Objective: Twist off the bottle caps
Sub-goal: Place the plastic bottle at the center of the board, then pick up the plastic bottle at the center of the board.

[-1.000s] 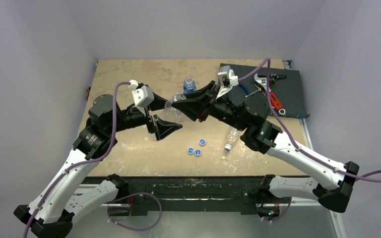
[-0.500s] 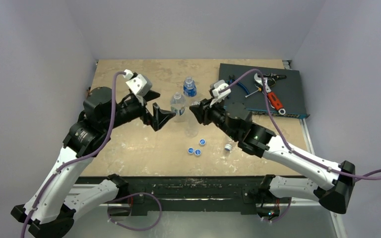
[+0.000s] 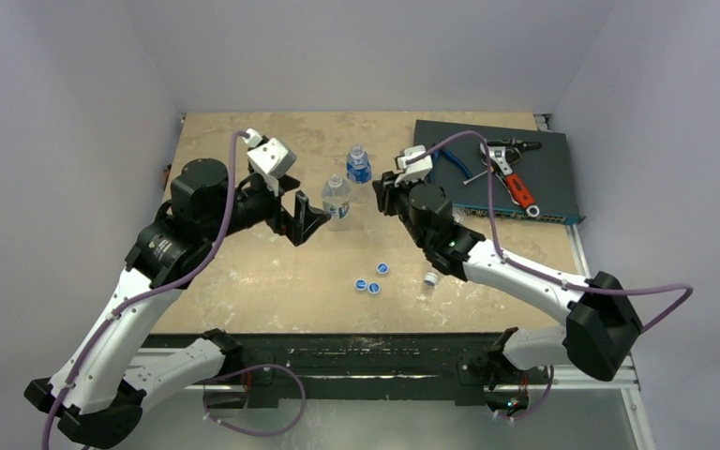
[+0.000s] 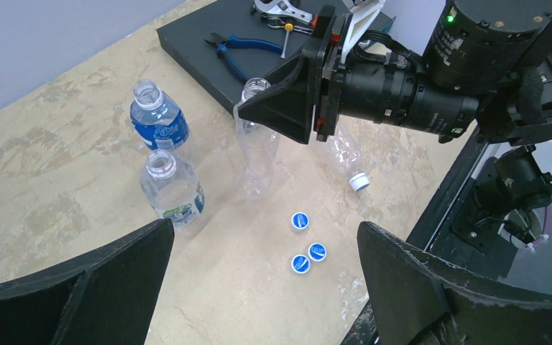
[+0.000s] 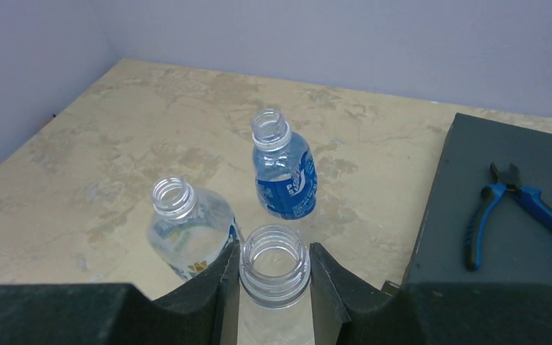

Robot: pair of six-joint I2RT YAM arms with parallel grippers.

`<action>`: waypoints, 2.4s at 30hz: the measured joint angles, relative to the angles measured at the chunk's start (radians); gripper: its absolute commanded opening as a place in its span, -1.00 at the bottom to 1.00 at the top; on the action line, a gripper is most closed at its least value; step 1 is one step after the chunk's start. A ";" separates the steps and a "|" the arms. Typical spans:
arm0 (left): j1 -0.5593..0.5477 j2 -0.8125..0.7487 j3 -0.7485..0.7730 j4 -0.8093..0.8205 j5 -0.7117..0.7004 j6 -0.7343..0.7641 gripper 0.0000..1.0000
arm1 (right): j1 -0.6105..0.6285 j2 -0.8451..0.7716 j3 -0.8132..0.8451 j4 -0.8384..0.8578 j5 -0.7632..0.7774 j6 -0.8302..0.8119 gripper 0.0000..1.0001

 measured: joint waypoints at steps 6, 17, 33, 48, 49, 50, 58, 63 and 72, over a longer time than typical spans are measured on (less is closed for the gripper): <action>0.000 -0.003 0.000 0.000 -0.001 0.000 1.00 | 0.002 0.074 -0.042 0.132 0.035 -0.008 -1.00; 0.001 -0.009 0.000 0.002 0.000 -0.001 1.00 | 0.002 0.137 -0.082 0.217 0.081 -0.023 -0.66; 0.001 -0.009 0.000 0.003 0.000 -0.001 1.00 | 0.002 0.146 -0.090 0.233 0.077 -0.022 -0.02; 0.002 -0.013 0.000 0.003 0.007 -0.002 1.00 | 0.002 0.158 -0.078 0.195 0.078 -0.022 0.64; 0.002 -0.013 0.000 0.003 0.009 -0.002 1.00 | 0.002 0.158 -0.071 0.187 0.079 -0.022 0.67; 0.002 -0.013 0.000 0.003 0.010 -0.002 1.00 | 0.002 0.156 -0.066 0.180 0.079 -0.022 0.71; 0.003 -0.013 0.001 0.003 0.019 -0.002 1.00 | 0.002 0.080 -0.034 0.115 0.087 -0.008 0.98; 0.004 -0.013 0.001 0.003 0.021 -0.002 1.00 | 0.002 -0.045 0.018 -0.053 0.127 0.093 0.98; 0.006 -0.011 0.022 0.003 0.031 -0.003 1.00 | 0.002 -0.322 -0.061 -0.603 0.231 0.512 0.98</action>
